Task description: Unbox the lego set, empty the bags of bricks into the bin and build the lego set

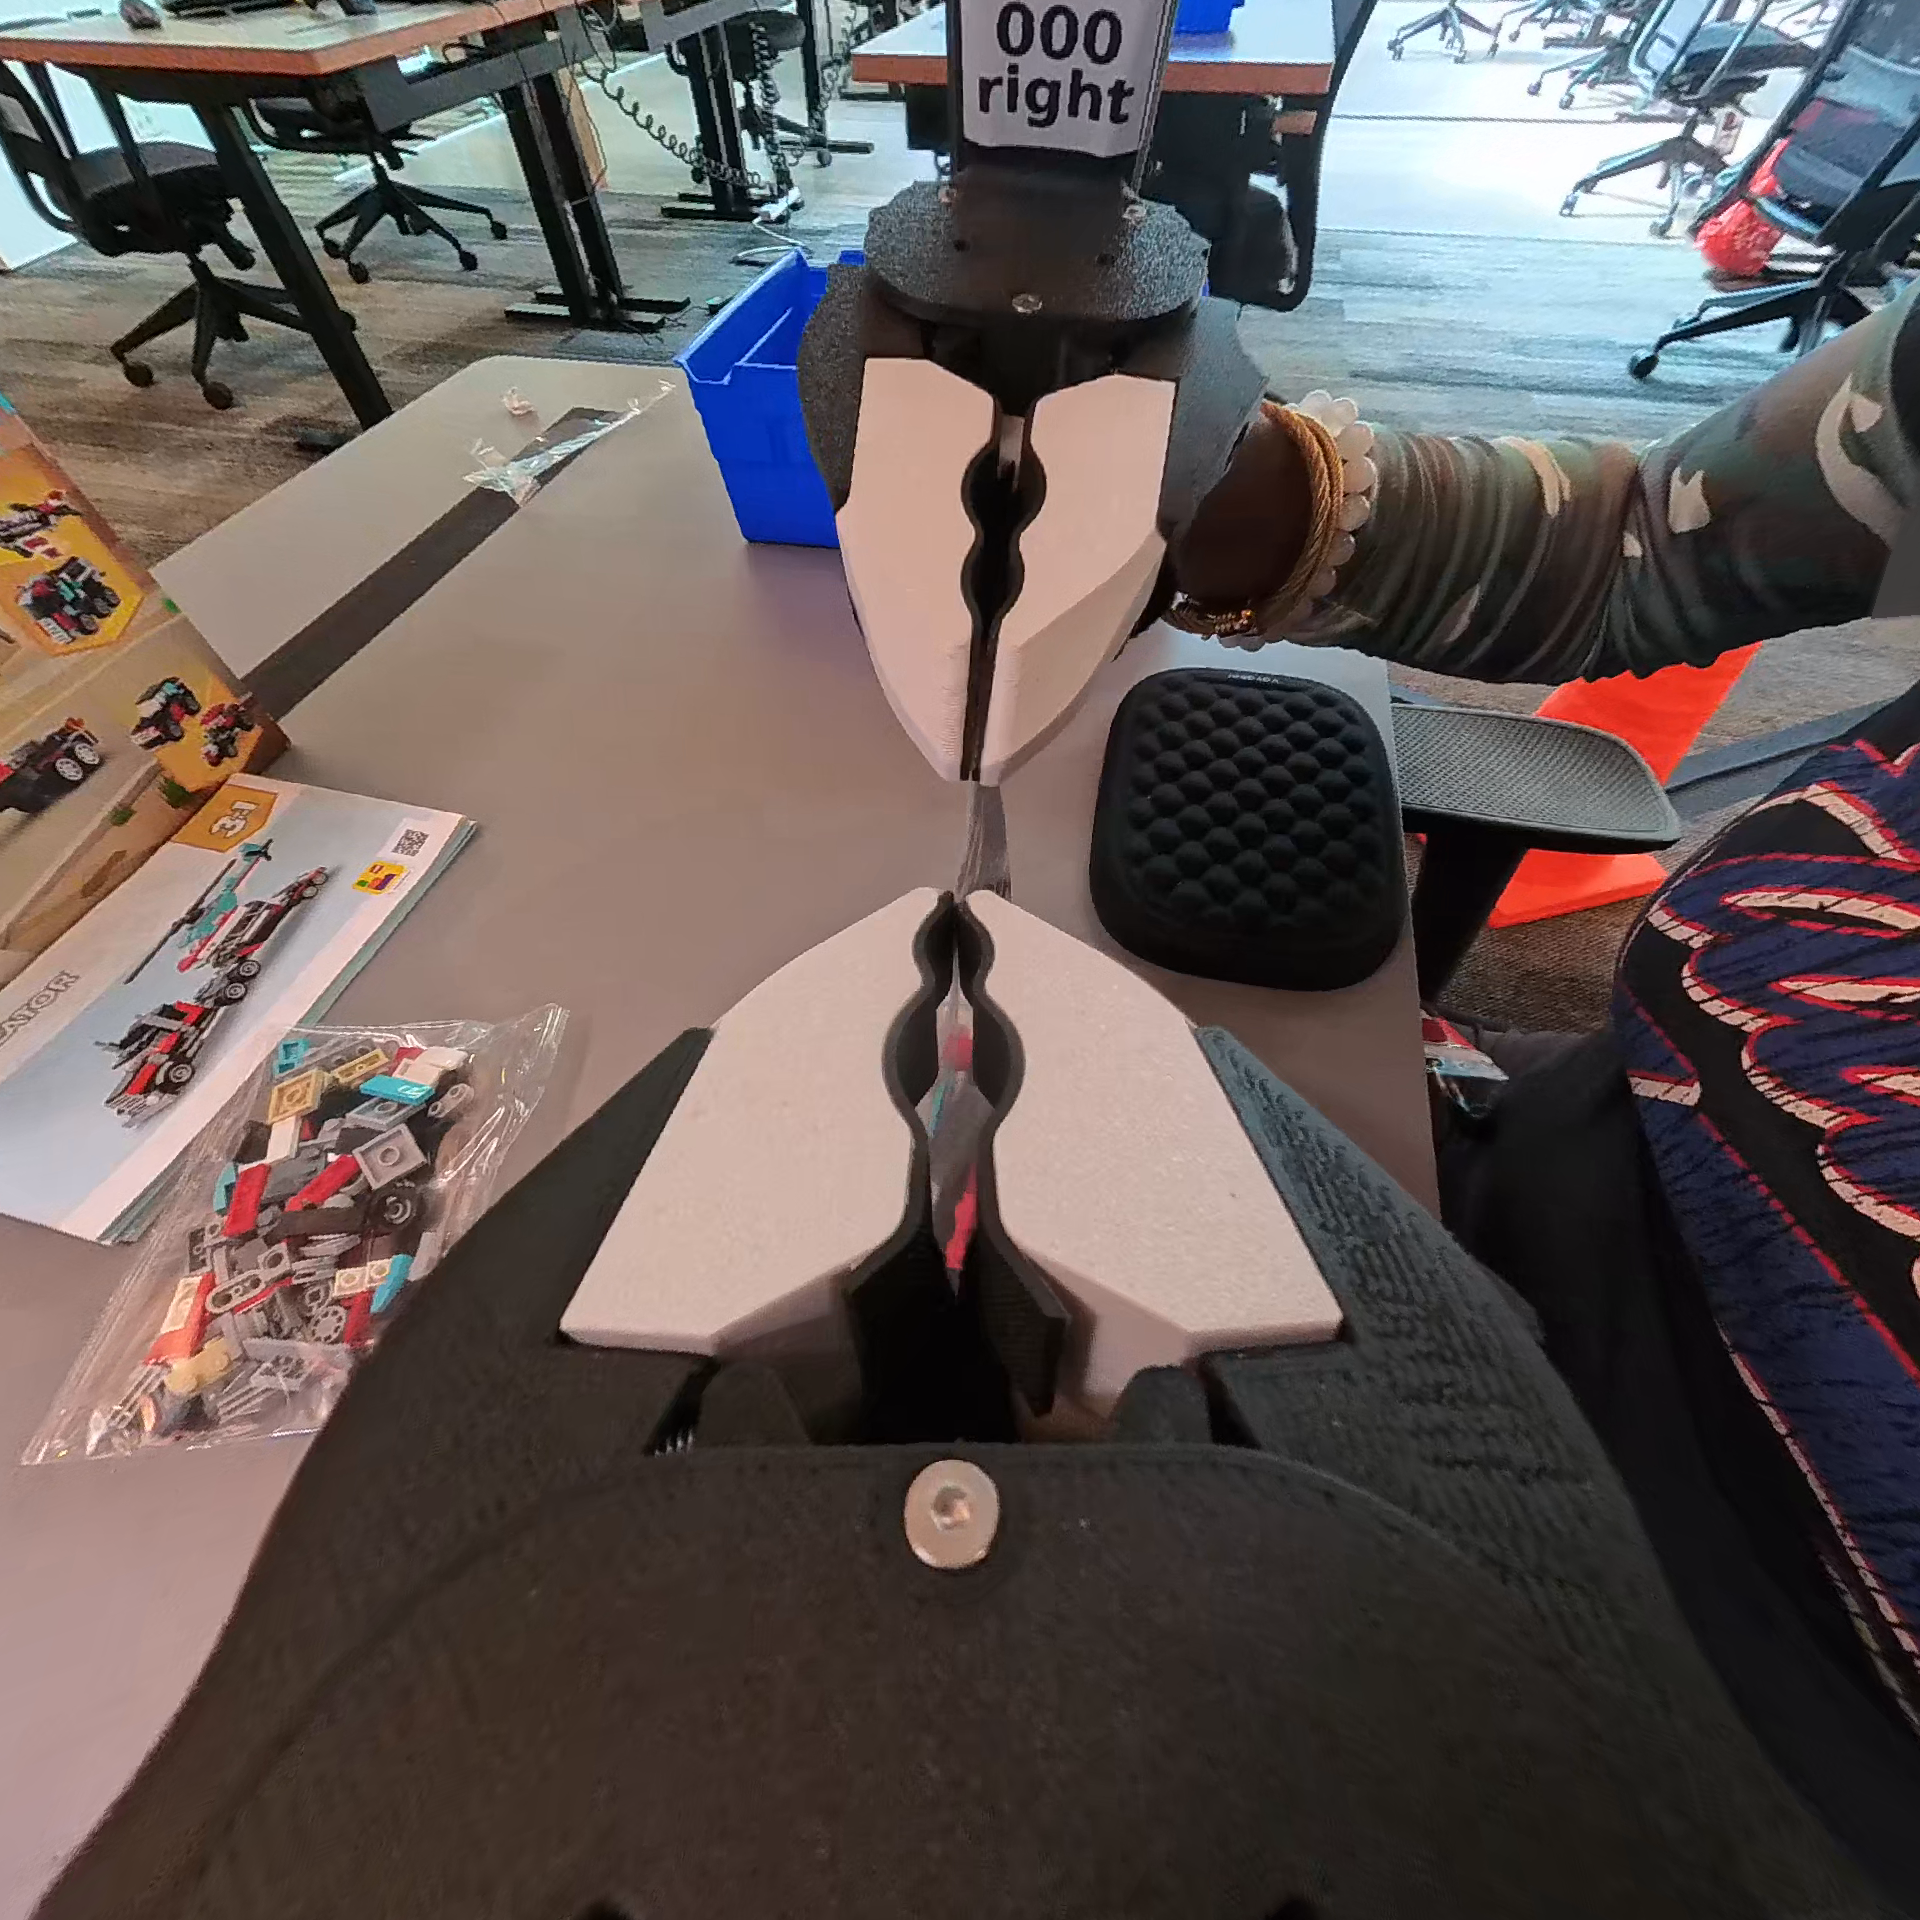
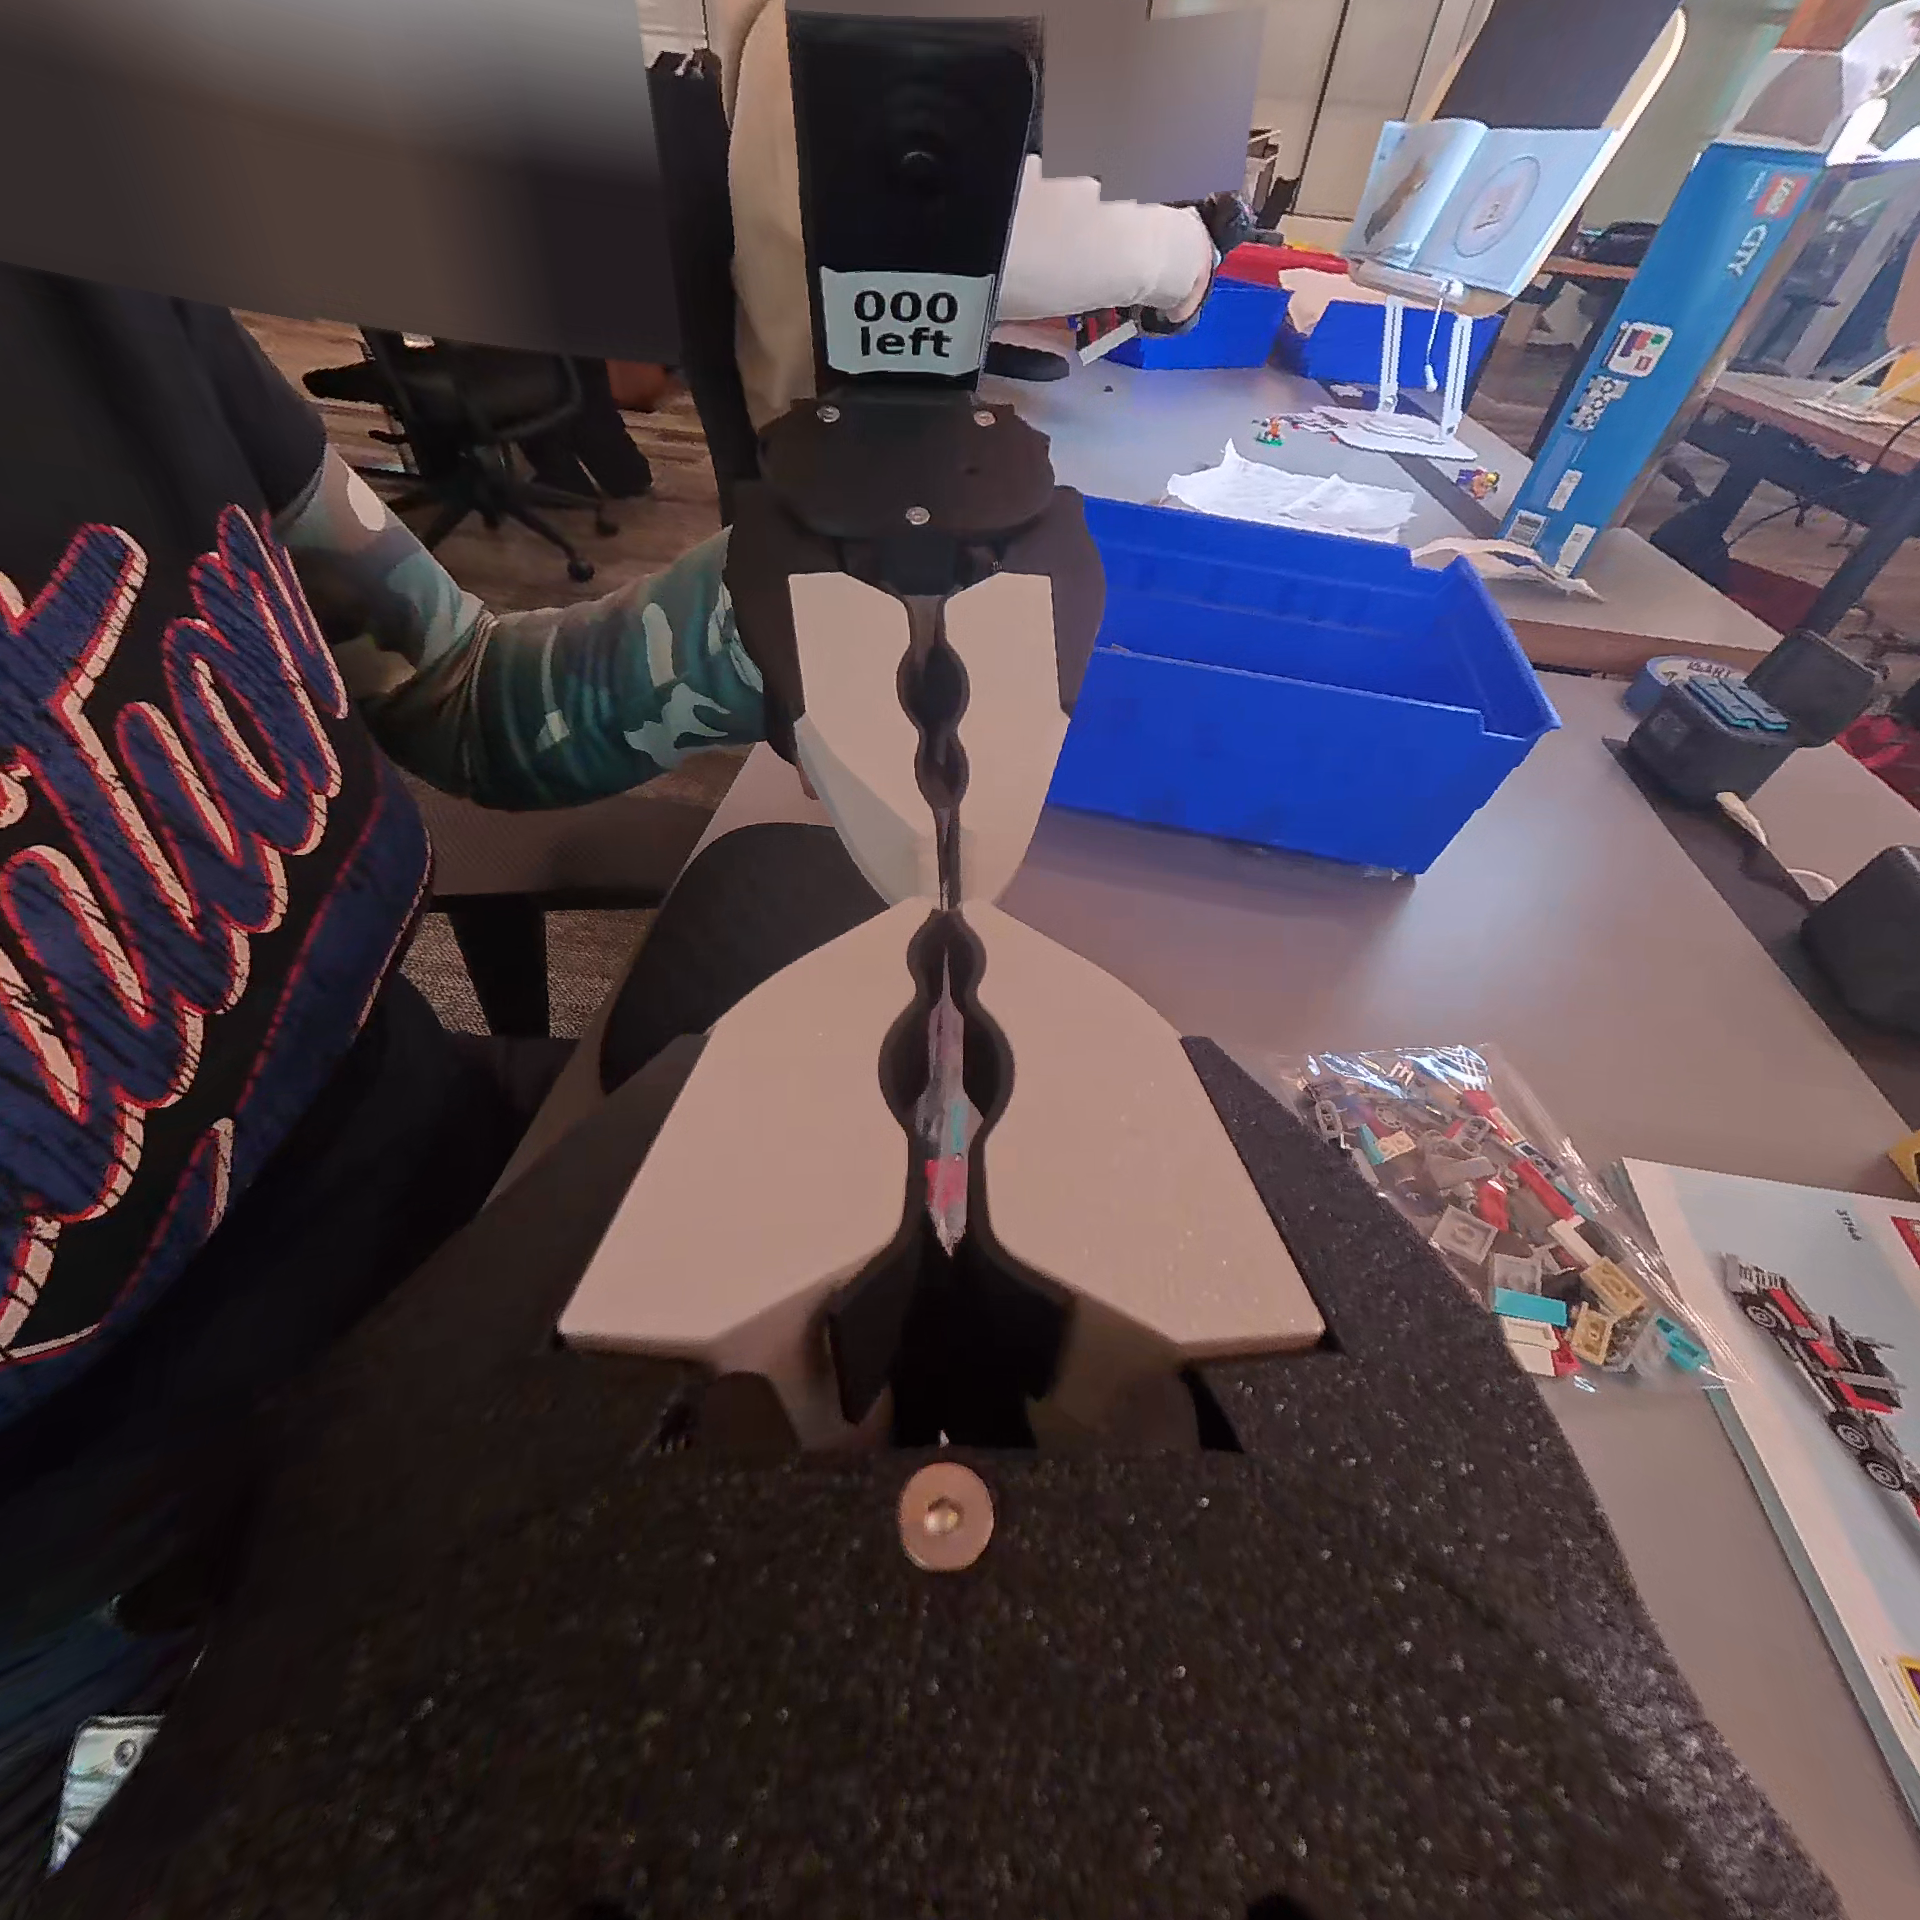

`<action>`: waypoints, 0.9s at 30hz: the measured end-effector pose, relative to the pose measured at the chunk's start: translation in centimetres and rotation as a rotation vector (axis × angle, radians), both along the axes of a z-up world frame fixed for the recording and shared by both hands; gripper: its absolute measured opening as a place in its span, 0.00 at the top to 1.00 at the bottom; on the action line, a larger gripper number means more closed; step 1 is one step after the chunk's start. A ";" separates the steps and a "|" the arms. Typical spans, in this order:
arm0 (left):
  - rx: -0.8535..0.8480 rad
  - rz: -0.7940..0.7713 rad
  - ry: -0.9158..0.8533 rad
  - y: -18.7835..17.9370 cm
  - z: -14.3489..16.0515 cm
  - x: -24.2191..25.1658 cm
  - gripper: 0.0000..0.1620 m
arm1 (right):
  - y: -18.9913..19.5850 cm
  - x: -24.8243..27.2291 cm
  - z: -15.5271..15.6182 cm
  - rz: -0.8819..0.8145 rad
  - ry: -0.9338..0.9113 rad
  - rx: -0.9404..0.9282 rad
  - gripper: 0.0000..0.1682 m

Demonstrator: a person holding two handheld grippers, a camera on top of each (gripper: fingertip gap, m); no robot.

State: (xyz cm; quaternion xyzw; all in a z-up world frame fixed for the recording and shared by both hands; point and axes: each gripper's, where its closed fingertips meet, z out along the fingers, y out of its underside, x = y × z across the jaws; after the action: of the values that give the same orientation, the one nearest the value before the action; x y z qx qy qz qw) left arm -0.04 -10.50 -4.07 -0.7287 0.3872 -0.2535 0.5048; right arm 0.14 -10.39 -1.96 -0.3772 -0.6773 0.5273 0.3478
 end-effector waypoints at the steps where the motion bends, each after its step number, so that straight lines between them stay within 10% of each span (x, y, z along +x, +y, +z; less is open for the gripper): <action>1: 0.010 0.010 0.012 0.1 0.1 0.0 0.99 | -0.1 0.0 0.0 0.003 -0.003 -0.001 1.00; 5: 0.078 0.016 0.046 0.3 0.9 0.5 0.89 | -0.1 -0.1 0.0 -0.007 -0.008 -0.003 1.00; 27: 0.140 -0.005 0.056 0.3 1.6 1.7 1.00 | -0.3 0.6 -0.1 -0.012 0.001 0.020 0.99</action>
State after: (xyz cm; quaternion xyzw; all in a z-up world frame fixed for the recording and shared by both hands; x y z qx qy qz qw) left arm 1.67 -10.22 -2.44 -0.6976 0.4197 -0.2065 0.5427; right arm 0.71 -10.67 -2.04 -0.3777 -0.6801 0.5184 0.3551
